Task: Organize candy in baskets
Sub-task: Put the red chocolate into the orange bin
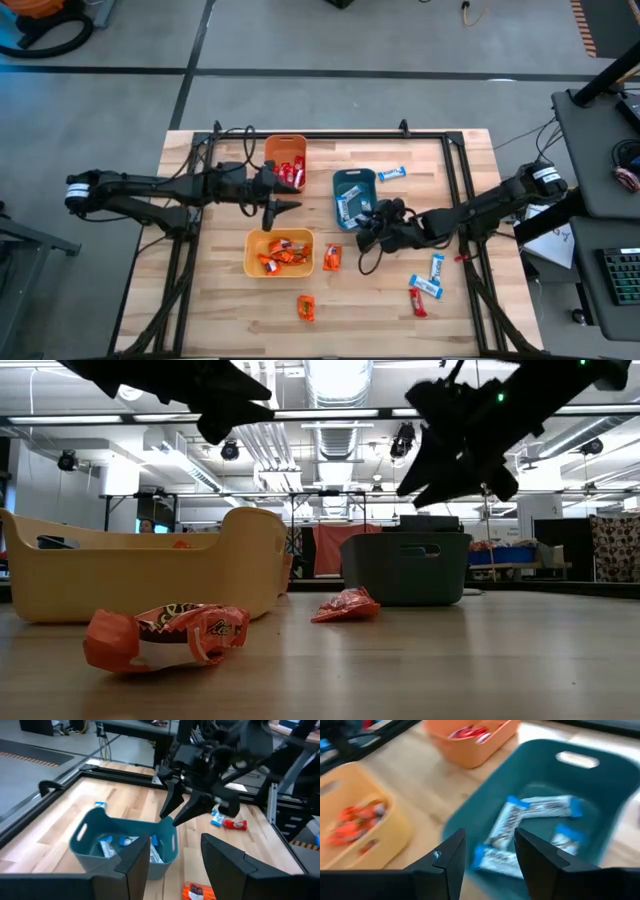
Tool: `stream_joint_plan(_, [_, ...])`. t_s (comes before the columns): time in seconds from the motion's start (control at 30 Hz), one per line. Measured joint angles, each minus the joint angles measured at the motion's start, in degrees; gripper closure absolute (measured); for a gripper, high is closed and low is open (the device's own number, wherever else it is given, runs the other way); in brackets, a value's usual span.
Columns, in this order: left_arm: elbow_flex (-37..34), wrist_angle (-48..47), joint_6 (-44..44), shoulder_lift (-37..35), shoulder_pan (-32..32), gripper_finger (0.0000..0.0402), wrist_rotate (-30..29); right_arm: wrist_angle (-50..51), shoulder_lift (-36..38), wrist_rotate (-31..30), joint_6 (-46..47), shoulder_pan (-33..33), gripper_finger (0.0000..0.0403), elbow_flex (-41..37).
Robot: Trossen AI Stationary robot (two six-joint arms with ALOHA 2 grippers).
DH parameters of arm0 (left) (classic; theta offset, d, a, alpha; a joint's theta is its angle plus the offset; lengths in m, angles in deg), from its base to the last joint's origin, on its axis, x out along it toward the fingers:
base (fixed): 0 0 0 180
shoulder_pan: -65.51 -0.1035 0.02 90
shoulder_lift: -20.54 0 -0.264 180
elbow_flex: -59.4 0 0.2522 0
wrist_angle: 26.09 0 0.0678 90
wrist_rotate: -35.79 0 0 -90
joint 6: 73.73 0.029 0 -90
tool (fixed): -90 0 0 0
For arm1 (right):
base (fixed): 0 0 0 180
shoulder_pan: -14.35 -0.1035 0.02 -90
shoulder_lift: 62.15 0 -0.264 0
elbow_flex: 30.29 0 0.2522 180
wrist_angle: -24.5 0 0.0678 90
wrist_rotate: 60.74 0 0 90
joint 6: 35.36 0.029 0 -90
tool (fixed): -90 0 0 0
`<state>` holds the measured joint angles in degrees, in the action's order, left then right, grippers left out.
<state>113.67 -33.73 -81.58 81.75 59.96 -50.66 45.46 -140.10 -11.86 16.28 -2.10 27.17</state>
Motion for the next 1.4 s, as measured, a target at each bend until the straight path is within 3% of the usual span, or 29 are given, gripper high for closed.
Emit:
stream_joint_plan(0.27, [0.0,2.0,-0.7,2.6,3.9,0.0242,-0.1,3.3,4.4,19.7,-1.8,0.0,0.0258,3.4])
stream_joint_plan(0.5, [0.0,2.5,-2.2,3.2,8.6,0.0242,-2.7,19.3,2.7,37.3,3.5,-1.8,0.0257,10.5])
stream_joint_plan(0.83, [0.0,2.7,-5.0,3.4,15.0,0.0242,-9.1,46.3,-5.3,41.4,13.5,-10.0,0.0257,23.0])
stream_joint_plan(1.17, [0.0,5.2,-7.8,3.9,20.3,0.0242,-12.1,46.5,-11.0,46.7,27.5,-20.3,0.0255,22.7])
stream_joint_plan(1.4, [0.0,8.5,-8.0,5.8,23.5,0.0242,-12.2,46.1,-13.4,47.4,38.0,-26.2,0.0233,22.5])
